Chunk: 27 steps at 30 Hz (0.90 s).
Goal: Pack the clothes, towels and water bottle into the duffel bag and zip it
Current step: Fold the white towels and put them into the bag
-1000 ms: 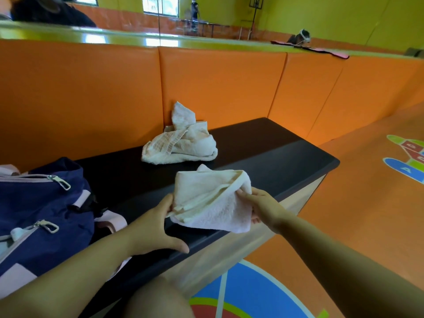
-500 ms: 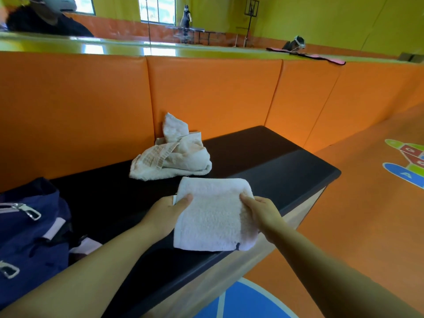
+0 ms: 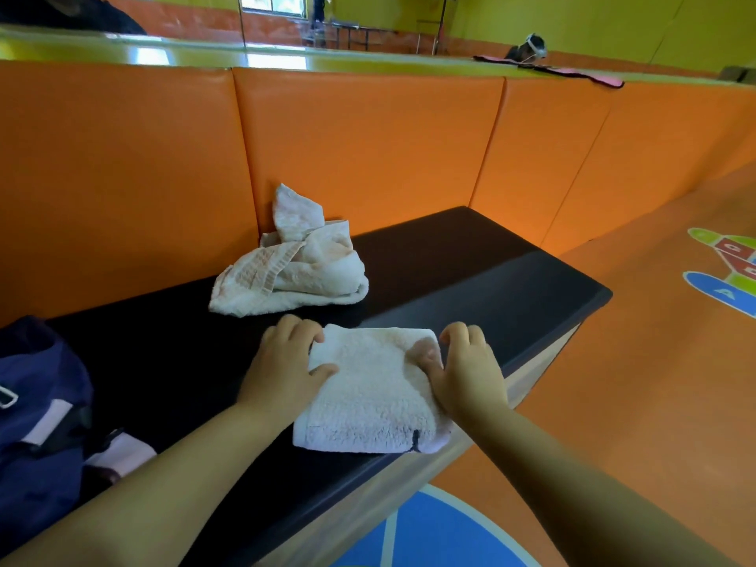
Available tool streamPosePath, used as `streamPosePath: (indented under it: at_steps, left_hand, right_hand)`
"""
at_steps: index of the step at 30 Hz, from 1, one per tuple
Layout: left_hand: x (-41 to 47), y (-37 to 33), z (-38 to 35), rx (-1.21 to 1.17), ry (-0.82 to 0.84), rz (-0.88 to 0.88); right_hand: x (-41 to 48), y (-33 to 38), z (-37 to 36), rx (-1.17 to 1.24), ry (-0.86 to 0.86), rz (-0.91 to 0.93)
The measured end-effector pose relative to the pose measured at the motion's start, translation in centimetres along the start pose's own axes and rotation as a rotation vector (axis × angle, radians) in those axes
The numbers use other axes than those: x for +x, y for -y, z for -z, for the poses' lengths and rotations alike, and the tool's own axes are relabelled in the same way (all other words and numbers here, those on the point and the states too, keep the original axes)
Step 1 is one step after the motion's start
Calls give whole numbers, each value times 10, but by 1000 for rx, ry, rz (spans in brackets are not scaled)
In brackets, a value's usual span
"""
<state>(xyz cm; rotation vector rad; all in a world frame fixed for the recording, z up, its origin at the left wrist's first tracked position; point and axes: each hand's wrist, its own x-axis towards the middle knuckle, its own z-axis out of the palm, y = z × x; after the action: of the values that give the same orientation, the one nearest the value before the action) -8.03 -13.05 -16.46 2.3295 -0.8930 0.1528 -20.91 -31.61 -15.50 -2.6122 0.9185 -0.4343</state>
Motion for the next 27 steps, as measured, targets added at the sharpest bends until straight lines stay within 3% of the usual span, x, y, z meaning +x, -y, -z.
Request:
streamPosePath:
  at_steps: [2, 4, 7, 9, 11, 17, 23, 27]
  left_hand:
    - [-1, 1, 3, 66, -24, -230]
    - [-6, 4, 7, 50, 59, -384]
    - [-18, 9, 15, -13, 380, -278]
    - [-27, 10, 22, 63, 555, -222]
    - [-34, 8, 24, 153, 627, -250]
    - [-44, -1, 28, 157, 472, -213]
    - [-39, -9, 52, -41, 511, -37]
    - [-32, -5, 49, -255, 502, 92]
  right_hand:
    - [-3, -2, 4, -57, -80, 263]
    - [-11, -2, 13, -32, -66, 464]
    - [-30, -1, 26, -57, 203, 594]
    - [-41, -5, 27, -177, 386, 587]
    - [-47, -8, 22, -223, 414, 564]
    - [-48, 0, 20, -157, 337, 512]
    - [-36, 1, 36, 108, 562, 366]
    - [-25, 6, 34, 187, 605, 274]
